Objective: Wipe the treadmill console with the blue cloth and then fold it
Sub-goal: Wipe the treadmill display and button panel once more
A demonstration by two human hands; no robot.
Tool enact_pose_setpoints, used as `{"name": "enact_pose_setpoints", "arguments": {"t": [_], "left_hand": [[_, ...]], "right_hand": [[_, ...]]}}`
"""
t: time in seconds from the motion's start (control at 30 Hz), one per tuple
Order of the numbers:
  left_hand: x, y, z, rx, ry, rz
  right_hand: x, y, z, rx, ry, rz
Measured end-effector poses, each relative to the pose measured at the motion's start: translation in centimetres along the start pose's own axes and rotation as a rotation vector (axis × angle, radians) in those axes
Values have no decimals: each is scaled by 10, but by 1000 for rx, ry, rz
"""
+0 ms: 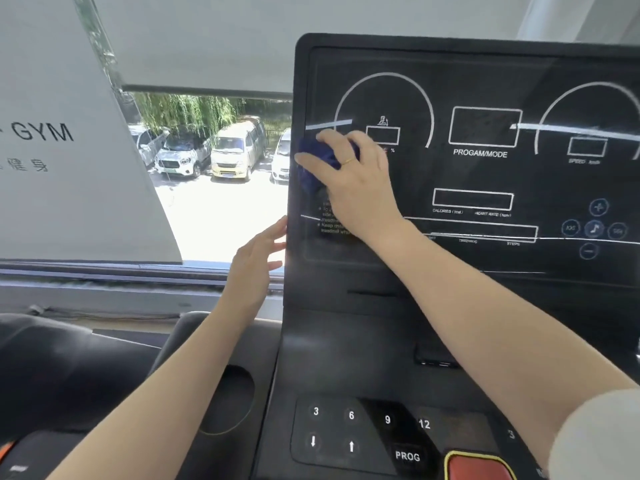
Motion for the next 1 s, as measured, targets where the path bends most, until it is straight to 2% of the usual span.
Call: {"name": "enact_pose_setpoints", "arguments": {"t": [0.13, 0.3, 0.4, 0.5, 0.63, 0.77, 0.83, 0.9, 1.0], "left_hand": [[-2, -1, 2, -7, -40, 6], [-19, -7, 5, -171, -126, -71], [-34, -21, 7, -243, -121, -100], [-53, -40, 2, -219, -114, -133], [-90, -67, -9, -102, -120, -178], [-113, -82, -13, -57, -145, -250], [-114, -84, -9, -84, -191, -304], [-109, -87, -7, -76, -165, -315], [-107, -89, -6, -103, -136, -303]], "right_hand": [[5, -5, 0, -79, -64, -169], [27, 34, -9, -5, -97, -18], [8, 11, -8, -19, -101, -46], [-20, -33, -6, -70, -61, -117], [-55, -82, 0, -84, -27, -166], [-53, -95, 3, -143, 6, -240], [-34, -78, -1, -180, 32, -193], [-14, -56, -8, -145, 7, -94], [-25, -60, -7, -105, -16, 2]]}}
Point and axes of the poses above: each hand's wrist, its own y-axis away from the middle knuckle, its own z-axis out of the back of the hand, x = y × z, the point moved 6 cm from there along -y, towards the middle knuckle, and after that the axes turned 3 degrees about z, right-handed, at the moved point
